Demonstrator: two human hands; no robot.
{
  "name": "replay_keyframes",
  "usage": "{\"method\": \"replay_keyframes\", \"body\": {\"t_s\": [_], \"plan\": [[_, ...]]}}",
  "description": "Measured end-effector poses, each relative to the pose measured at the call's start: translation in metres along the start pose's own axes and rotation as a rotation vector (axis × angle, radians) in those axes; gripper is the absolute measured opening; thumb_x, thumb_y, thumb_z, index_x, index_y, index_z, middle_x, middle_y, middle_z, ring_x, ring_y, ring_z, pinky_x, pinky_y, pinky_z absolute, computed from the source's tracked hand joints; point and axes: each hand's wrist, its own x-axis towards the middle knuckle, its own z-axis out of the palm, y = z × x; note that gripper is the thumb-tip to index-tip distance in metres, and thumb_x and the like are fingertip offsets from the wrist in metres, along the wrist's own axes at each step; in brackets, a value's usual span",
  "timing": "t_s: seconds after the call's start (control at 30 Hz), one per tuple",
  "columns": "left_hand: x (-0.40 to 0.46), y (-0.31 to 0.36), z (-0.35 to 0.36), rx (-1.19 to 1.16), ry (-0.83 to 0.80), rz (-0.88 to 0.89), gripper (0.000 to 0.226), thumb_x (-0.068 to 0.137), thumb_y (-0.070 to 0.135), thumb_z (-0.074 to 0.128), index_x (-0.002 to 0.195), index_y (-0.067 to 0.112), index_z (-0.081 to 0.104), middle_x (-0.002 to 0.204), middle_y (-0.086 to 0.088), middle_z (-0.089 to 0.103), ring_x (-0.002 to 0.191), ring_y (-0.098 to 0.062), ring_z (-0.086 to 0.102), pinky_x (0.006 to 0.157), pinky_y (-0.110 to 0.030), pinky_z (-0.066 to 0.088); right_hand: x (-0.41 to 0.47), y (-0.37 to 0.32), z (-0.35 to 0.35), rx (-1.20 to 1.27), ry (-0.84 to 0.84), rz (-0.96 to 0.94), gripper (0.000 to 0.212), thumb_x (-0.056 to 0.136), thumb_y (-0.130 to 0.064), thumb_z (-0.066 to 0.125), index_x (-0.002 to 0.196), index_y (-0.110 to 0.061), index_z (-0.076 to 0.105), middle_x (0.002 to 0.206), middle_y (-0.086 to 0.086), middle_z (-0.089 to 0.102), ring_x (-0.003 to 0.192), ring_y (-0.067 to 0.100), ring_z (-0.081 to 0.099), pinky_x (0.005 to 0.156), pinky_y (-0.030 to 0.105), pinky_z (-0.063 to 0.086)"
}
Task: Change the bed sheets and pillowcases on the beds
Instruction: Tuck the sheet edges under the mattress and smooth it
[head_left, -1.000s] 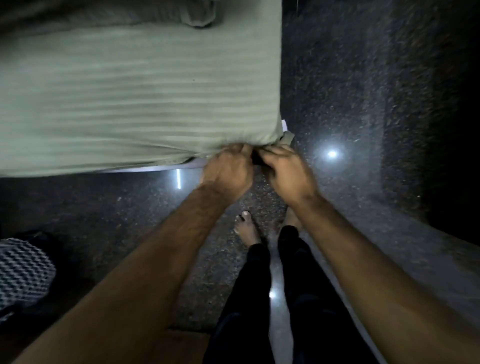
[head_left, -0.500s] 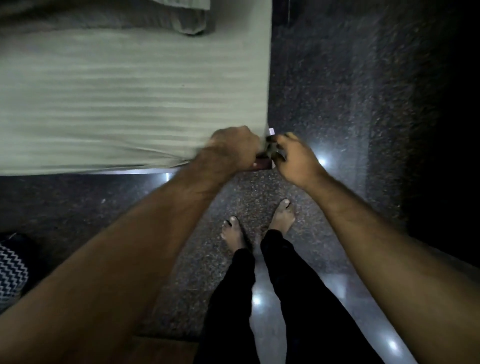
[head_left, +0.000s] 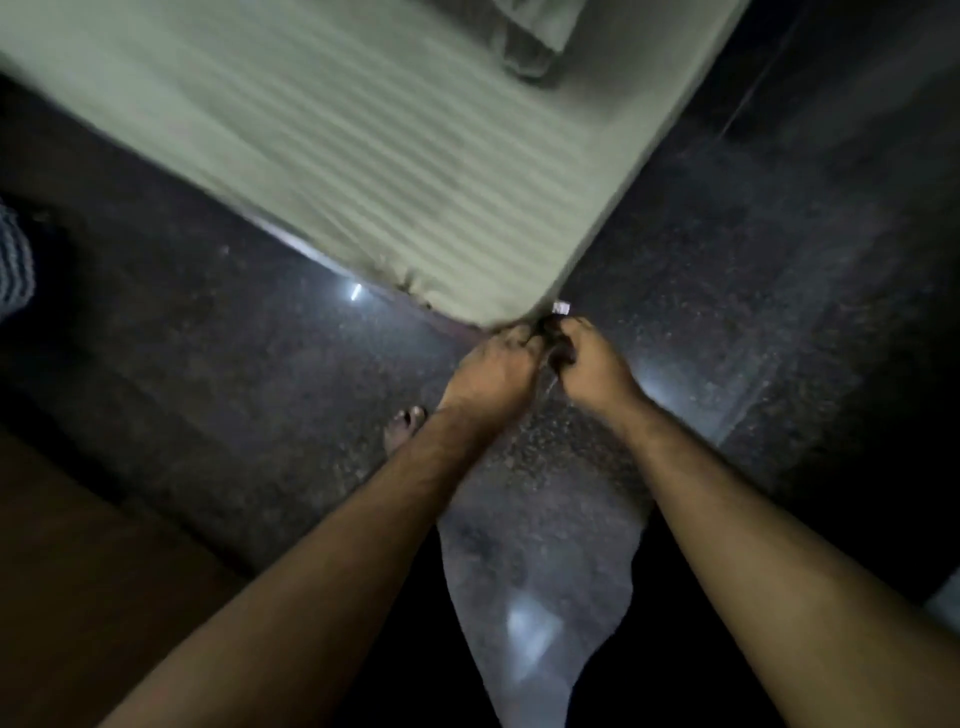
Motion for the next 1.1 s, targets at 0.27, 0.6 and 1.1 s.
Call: {"method": "replay_keyframes", "body": {"t_s": [0.27,0.6,1.1], "plan": [[0.002,0.061,0.053,0.160,0.109,-0.353,0.053,0.097,0.023,0.036,0.144,0.004,0.049,0.146,-0.018,0.052,0.143,-0.035,0.037,0.126,-0.049,0.013,0.018,0.013,-0.020,-0.122,-0.120,-0.153,0.047,0.086,0.000,0.060,0.133,-0.007,0.059,0.132,0.014,0.059,0.121,0.029,0.058,0.107,0.038,0.045],[0.020,0.049,0.179,-0.167,0.372,-0.454,0.062,0.092,0.017,0.052,0.151,0.004,0.037,0.149,-0.016,0.046,0.133,-0.032,0.048,0.107,-0.043,0.043,0.056,0.097,0.049,-0.042,-0.058,-0.208,0.042,0.079,-0.021,0.055,0.120,-0.015,0.062,0.117,0.010,0.067,0.110,0.024,0.064,0.096,0.045,0.052],[0.053,0.048,0.215,0.014,0.631,-0.527,0.060,0.095,0.025,0.044,0.154,0.015,0.036,0.159,-0.007,0.038,0.125,-0.027,0.052,0.095,-0.040,0.040,0.062,0.124,0.069,0.042,0.417,-0.512,0.022,0.093,0.002,0.056,0.109,-0.003,0.070,0.101,0.001,0.065,0.093,0.007,0.061,0.081,0.017,0.050]]}}
